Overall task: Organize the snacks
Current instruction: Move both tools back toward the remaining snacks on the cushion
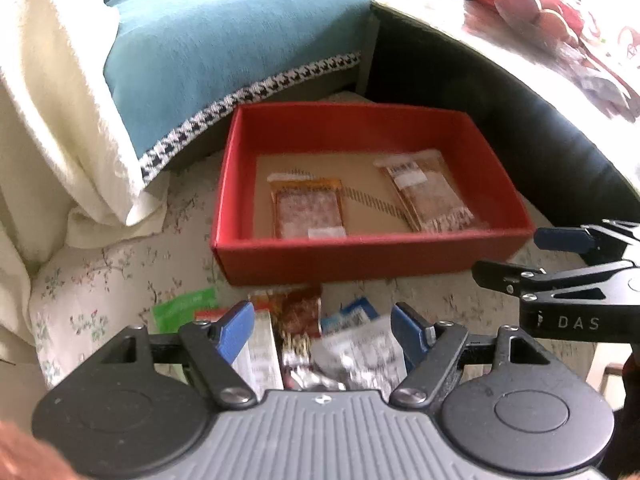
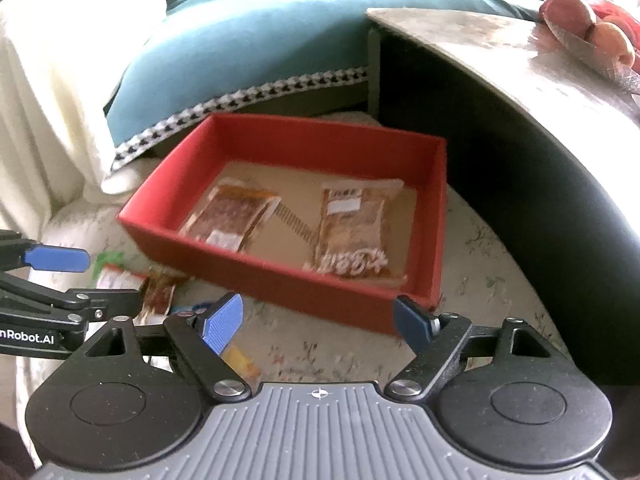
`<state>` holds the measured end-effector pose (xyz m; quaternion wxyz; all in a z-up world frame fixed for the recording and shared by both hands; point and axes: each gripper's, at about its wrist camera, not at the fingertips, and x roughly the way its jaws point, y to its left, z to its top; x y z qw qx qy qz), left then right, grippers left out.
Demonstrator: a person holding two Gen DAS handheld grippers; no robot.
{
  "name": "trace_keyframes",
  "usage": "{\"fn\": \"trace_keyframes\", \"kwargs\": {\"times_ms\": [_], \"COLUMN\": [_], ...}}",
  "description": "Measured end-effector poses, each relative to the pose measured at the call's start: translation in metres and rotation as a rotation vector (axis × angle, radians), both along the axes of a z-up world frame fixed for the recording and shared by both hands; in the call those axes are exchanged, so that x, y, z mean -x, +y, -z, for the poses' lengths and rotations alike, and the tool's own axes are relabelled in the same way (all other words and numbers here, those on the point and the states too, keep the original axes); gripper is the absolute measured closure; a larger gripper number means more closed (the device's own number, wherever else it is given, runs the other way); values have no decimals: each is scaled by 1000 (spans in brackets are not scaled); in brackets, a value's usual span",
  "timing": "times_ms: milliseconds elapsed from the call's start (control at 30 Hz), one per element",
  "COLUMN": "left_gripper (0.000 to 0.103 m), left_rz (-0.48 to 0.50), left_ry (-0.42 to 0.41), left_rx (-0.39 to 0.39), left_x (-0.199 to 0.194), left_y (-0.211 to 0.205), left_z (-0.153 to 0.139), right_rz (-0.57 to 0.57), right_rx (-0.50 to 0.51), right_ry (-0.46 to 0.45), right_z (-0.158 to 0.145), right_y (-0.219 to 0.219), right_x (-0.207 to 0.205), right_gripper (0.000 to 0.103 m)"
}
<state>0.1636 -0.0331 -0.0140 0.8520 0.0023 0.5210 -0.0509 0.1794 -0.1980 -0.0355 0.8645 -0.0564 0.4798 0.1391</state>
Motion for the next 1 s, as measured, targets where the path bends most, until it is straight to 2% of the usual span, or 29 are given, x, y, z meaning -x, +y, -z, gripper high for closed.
{"fn": "trace_keyframes", "kwargs": {"times_ms": [267,567,1000], "left_gripper": [34,34,34], "left_rz": [47,64,95], "left_ry": [24,41,80], "left_rx": [-5,24,18], "left_x": [20,40,68], "left_y": [-5,-2,-6], "left_z": [5,6,14], "right_rz": [-21,-26,-30], "right_rx": [15,18,30], "right_ry": [29,50,85], "right_z": [9,15,24], "right_y": [3,1,-4], "right_x": [18,35,59], "right_gripper": [16,15,14]}}
